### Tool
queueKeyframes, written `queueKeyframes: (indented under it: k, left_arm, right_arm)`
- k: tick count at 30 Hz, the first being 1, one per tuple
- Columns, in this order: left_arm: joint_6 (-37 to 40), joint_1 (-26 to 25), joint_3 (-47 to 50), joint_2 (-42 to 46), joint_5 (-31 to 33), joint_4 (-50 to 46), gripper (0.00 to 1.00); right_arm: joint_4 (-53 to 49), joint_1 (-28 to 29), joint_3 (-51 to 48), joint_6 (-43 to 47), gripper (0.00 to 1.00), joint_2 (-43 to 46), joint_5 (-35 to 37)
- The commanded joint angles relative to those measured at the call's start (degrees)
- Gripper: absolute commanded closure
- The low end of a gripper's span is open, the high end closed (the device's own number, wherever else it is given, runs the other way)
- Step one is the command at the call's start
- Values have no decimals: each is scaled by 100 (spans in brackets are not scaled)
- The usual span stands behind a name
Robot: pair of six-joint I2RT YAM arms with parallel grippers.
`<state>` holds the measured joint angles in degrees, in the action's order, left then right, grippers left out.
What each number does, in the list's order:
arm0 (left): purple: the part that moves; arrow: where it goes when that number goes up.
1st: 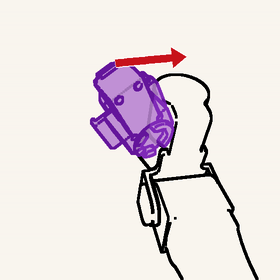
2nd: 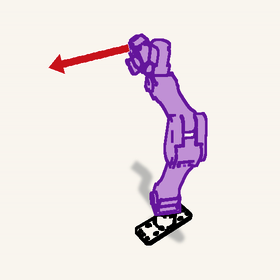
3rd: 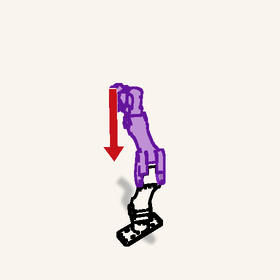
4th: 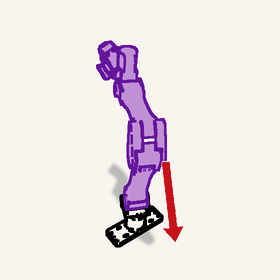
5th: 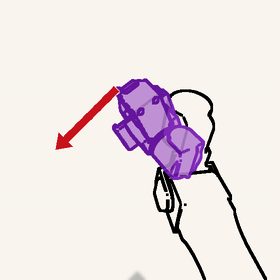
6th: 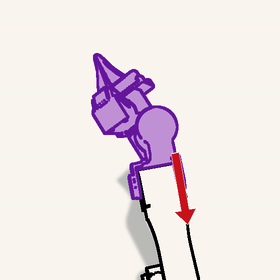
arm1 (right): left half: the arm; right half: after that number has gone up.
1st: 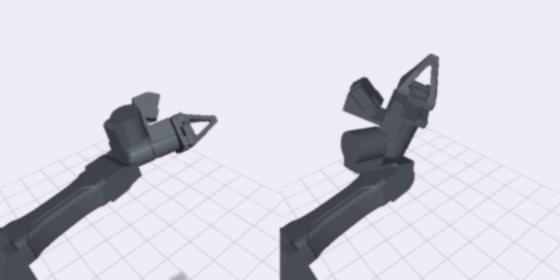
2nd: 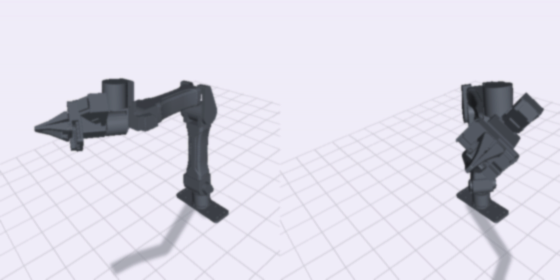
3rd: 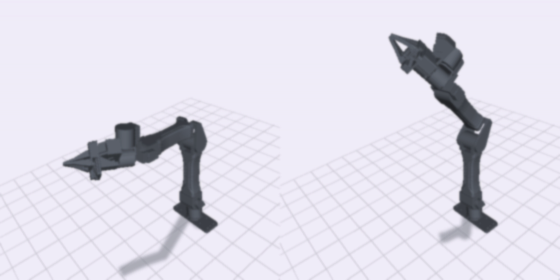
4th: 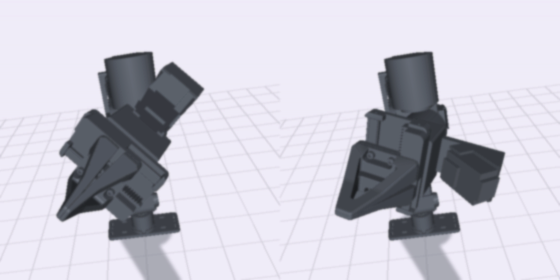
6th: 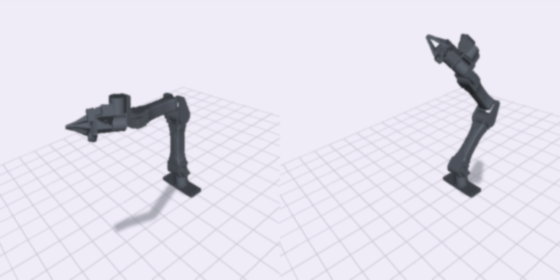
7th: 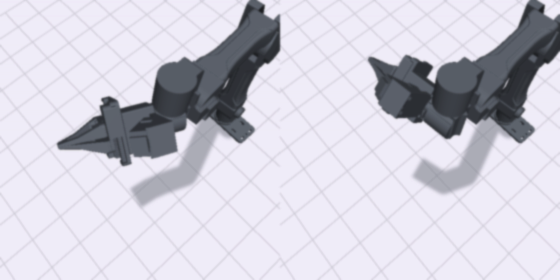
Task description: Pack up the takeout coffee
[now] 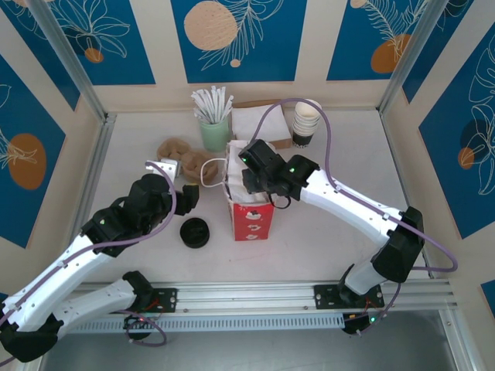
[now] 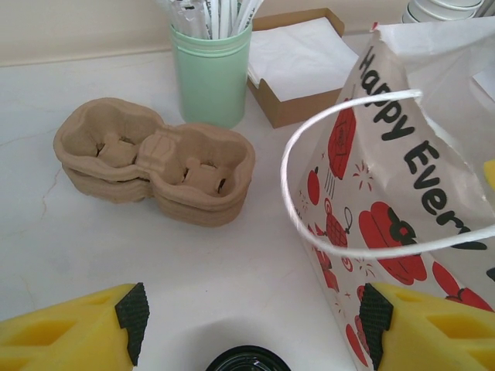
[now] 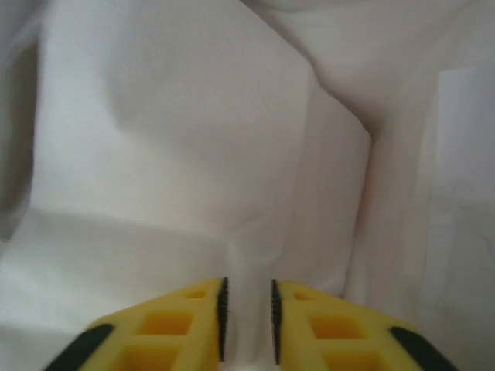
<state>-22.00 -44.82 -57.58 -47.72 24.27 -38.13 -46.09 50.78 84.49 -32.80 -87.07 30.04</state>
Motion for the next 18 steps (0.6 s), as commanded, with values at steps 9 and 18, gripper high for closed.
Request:
queueKeyframes:
  k: [9, 18]
  left_arm:
    - [-45, -40, -7, 27, 60, 86, 26]
    - [-15, -36, -86, 19, 132, 136, 25]
  right_arm:
    - [-10, 55, 681, 234, 63, 343, 2]
    - [163, -118, 838, 326, 63, 664, -545]
